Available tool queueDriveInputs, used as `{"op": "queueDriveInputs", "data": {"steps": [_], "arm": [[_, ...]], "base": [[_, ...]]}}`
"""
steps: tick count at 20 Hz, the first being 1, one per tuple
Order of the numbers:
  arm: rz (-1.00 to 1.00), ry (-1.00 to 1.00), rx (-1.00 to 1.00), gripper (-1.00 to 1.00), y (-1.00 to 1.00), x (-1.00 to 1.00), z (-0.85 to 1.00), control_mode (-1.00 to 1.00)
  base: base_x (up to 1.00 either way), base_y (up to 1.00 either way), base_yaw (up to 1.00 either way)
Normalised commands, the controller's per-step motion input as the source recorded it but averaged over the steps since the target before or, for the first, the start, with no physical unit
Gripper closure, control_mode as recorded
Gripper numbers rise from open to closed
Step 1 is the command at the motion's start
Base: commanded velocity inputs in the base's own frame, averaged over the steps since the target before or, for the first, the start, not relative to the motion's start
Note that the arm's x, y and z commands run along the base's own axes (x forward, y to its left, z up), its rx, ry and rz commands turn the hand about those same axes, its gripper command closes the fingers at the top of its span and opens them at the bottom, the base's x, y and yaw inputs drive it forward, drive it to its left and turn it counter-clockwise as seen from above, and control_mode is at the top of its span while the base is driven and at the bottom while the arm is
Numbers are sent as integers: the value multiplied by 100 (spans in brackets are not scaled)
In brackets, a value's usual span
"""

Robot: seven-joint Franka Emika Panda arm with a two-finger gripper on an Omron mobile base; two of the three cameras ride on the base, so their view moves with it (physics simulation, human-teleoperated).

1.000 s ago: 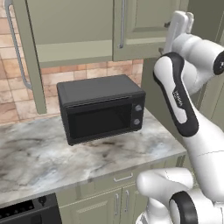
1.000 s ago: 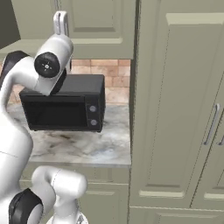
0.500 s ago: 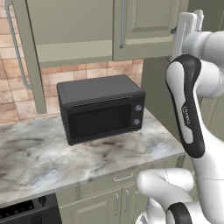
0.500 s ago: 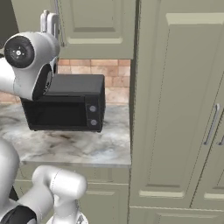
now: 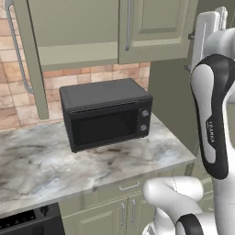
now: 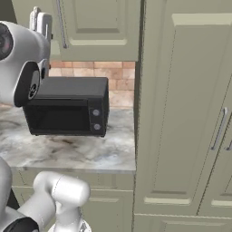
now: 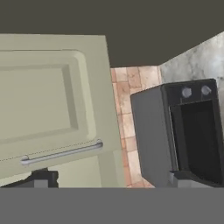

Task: Open the cabinet and move the ladle to the pot. Then close the cabinet.

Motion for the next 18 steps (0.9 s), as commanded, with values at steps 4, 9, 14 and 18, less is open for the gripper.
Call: {"op": "queueDriveInputs", "data": {"steps": [4, 9, 14, 18], "arm": [[0, 4, 0, -100, 11, -49, 0, -100], [0, -4, 0, -100, 45, -39, -10, -100], [1, -7, 1, -100, 68, -14, -7, -100], [0, 0, 0, -100, 66, -6, 0, -100]], "base": [[0, 0, 0], [0, 0, 0], [0, 0, 0], [0, 0, 0]]}}
